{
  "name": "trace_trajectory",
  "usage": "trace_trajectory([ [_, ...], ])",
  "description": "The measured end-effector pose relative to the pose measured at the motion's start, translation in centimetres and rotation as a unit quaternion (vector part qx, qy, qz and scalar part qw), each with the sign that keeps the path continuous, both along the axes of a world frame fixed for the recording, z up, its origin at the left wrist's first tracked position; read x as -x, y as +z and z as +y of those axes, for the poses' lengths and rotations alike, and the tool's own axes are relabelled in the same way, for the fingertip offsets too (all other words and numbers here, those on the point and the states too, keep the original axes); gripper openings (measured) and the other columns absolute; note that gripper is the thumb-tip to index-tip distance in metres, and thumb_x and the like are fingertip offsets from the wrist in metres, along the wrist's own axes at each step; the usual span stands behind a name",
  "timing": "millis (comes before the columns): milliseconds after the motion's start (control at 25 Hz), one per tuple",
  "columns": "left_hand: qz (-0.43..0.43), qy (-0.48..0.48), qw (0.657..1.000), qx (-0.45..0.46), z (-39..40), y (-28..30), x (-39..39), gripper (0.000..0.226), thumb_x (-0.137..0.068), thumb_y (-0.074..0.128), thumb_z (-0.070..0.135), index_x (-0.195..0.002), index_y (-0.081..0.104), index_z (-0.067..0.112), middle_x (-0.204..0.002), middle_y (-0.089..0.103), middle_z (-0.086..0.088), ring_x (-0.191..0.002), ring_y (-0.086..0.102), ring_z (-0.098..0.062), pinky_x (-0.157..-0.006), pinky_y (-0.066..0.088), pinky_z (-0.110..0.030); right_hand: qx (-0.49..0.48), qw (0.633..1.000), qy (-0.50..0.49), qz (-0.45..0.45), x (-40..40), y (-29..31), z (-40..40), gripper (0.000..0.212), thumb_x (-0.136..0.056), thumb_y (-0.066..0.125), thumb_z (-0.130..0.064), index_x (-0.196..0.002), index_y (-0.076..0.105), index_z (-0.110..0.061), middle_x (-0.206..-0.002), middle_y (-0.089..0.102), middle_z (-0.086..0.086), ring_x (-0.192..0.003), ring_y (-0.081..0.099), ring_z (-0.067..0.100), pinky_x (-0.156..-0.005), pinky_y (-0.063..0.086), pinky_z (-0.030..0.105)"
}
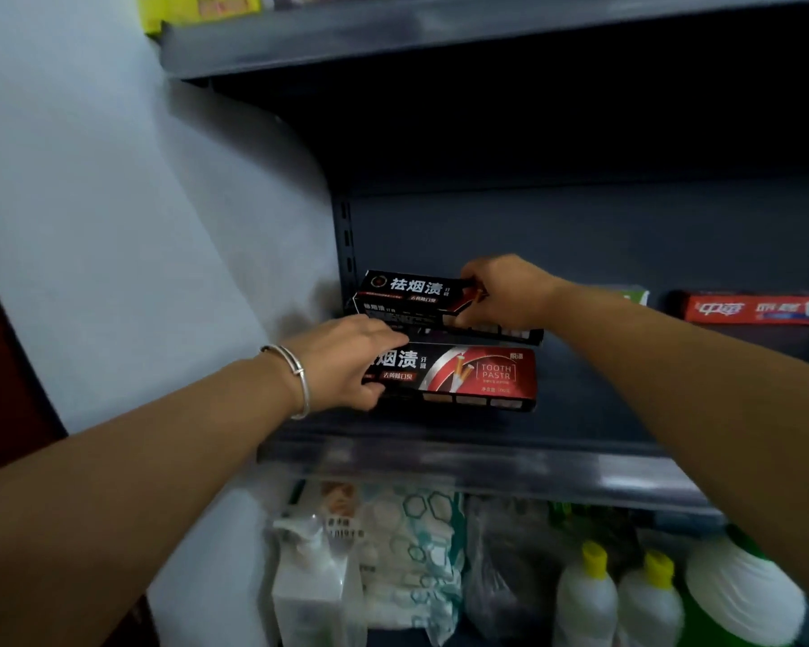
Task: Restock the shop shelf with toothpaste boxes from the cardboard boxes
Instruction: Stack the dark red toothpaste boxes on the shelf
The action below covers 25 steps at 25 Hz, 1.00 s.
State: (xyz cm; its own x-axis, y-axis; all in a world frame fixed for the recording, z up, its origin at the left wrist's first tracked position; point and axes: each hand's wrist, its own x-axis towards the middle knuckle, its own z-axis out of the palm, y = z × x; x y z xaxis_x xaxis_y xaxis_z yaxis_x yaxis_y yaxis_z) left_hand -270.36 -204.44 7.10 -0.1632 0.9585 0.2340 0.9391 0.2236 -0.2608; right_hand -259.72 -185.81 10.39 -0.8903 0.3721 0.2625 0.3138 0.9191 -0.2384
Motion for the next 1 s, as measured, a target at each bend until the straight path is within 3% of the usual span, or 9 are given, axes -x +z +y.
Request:
trace_trajectory([
  [240,0.020,-0.018,0.999,0.019,2.3,-0.6,5.5,0.066,-0.090,0.053,0.033,-0.146,0.021,0.020,-0.144,0.034,0.004,-0.131,0.031,-0.011,-0.107,0.026,-0.018,-0.076,0.992,-0.023,-0.096,5.6,-0.9,2.9,0.065,-0.082,0.070,-0.034,-0.132,0.034,-0.011,-0.130,0.050,0.011,-0.116,0.052,0.027,-0.096,0.046,0.039],
  [400,0.018,-0.031,0.999,0.014,2.9,-1.2,7.3,0.065,-0.090,0.051,0.034,-0.146,0.020,0.022,-0.145,0.031,0.006,-0.132,0.029,-0.010,-0.106,0.026,-0.018,-0.067,0.994,-0.014,-0.089,8.4,-2.0,4.1,0.073,-0.075,0.077,-0.029,-0.130,0.032,-0.014,-0.128,0.052,0.011,-0.112,0.053,0.027,-0.086,0.046,0.034],
  [480,0.008,-0.037,0.999,-0.003,3.1,-1.5,7.9,0.064,-0.090,0.052,0.034,-0.145,0.022,0.023,-0.145,0.031,0.007,-0.132,0.029,-0.009,-0.106,0.025,-0.017,-0.067,0.994,0.002,-0.084,9.7,-2.6,4.4,0.076,-0.074,0.077,-0.025,-0.135,0.032,-0.019,-0.131,0.049,0.009,-0.116,0.050,0.027,-0.090,0.045,0.035],
  [600,-0.001,-0.036,0.999,-0.012,3.3,-2.1,8.8,0.064,-0.090,0.051,0.035,-0.145,0.021,0.025,-0.146,0.030,0.009,-0.134,0.027,-0.007,-0.108,0.026,-0.017,-0.118,0.987,0.030,-0.108,11.5,-3.8,5.1,0.070,-0.083,0.068,-0.020,-0.144,0.033,-0.027,-0.137,0.041,0.007,-0.127,0.040,0.027,-0.107,0.036,0.041],
  [800,-0.005,-0.041,0.999,-0.022,3.9,-2.7,9.5,0.065,-0.090,0.050,0.035,-0.146,0.020,0.025,-0.147,0.029,0.009,-0.135,0.025,-0.006,-0.107,0.024,-0.015,-0.105,0.984,0.044,-0.136,12.8,-5.0,6.6,0.059,-0.091,0.059,-0.019,-0.145,0.035,-0.025,-0.136,0.042,0.009,-0.126,0.040,0.023,-0.108,0.034,0.034],
  [1000,-0.025,-0.045,0.998,-0.036,4.3,-2.8,9.5,0.064,-0.087,0.057,0.029,-0.144,0.030,0.020,-0.142,0.040,0.003,-0.131,0.035,-0.014,-0.105,0.032,-0.021,-0.145,0.982,0.055,-0.104,13.2,-5.2,6.6,0.058,-0.089,0.061,-0.023,-0.143,0.038,-0.025,-0.139,0.040,0.007,-0.130,0.034,0.023,-0.107,0.031,0.032],
])
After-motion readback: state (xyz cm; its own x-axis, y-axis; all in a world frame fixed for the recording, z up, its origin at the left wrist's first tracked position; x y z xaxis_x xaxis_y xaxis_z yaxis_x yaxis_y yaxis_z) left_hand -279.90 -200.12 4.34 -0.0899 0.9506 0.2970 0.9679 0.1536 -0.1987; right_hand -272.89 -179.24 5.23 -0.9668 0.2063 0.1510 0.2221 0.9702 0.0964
